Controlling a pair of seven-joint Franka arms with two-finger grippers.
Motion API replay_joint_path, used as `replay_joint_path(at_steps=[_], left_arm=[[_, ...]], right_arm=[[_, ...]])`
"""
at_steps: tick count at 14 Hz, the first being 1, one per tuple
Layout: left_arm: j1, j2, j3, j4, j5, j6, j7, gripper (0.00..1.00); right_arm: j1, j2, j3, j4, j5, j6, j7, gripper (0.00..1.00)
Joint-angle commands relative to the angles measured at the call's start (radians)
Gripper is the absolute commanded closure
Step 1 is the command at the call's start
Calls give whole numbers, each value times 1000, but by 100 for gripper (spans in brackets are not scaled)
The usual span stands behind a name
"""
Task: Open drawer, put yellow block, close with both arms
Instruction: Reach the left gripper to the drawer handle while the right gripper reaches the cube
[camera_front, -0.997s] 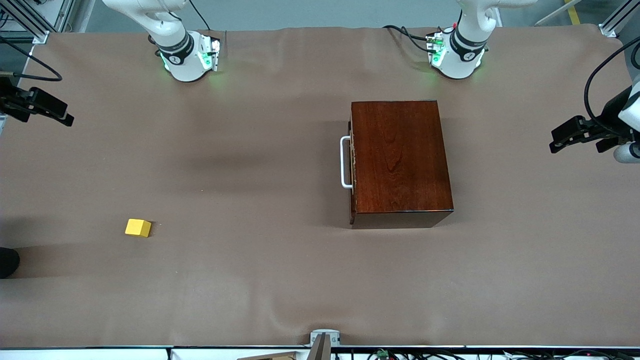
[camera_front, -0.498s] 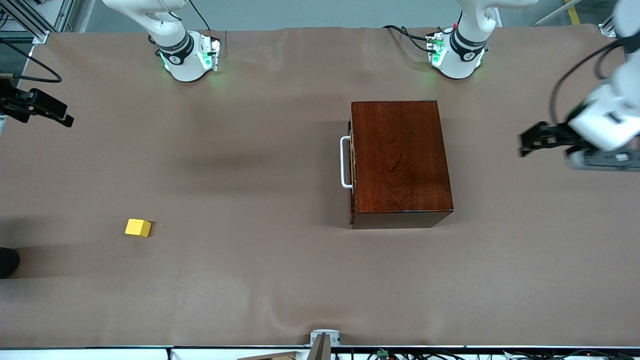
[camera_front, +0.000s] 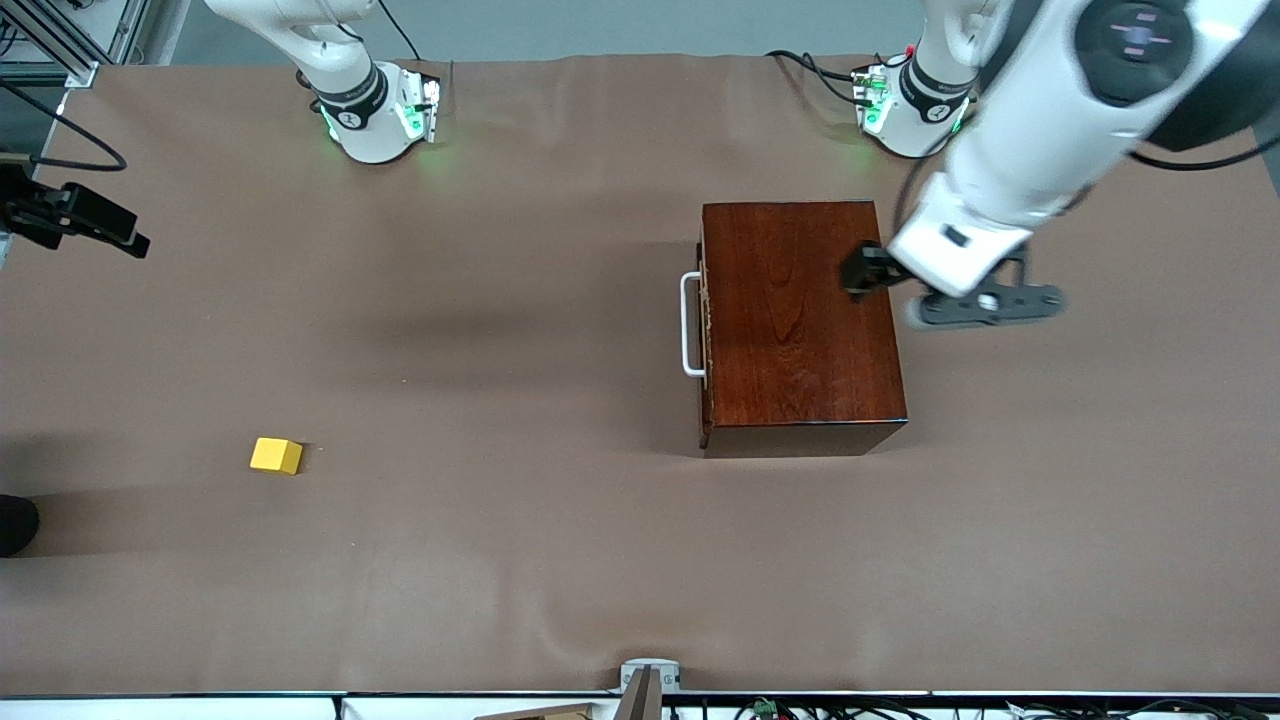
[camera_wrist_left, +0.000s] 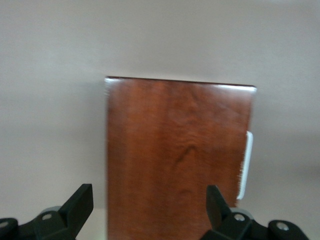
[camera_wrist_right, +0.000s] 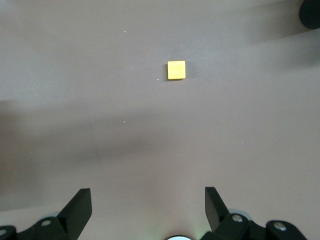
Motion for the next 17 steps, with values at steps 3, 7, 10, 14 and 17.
replay_joint_path(at_steps=[3,7,10,14,17], left_arm=[[-160,37,10,52,-17,31,-62,0],[-275,111,11,93,-15,99,-153,0],[-357,221,22,153,-7,107,-168,0],[-429,310,24,162,89,134,-194,0],[-434,367,24,167,92,145,-206,0]], right_arm=[[-7,131,1,4,-14,139,7,0],[-31,269,1,3,-5,239,-6,0],[-45,357,4,-3,0,323,-12,0],[-74,449,3,-3,-11,372,-76,0],[-82,477,1,-20,-15,414,-86,0]])
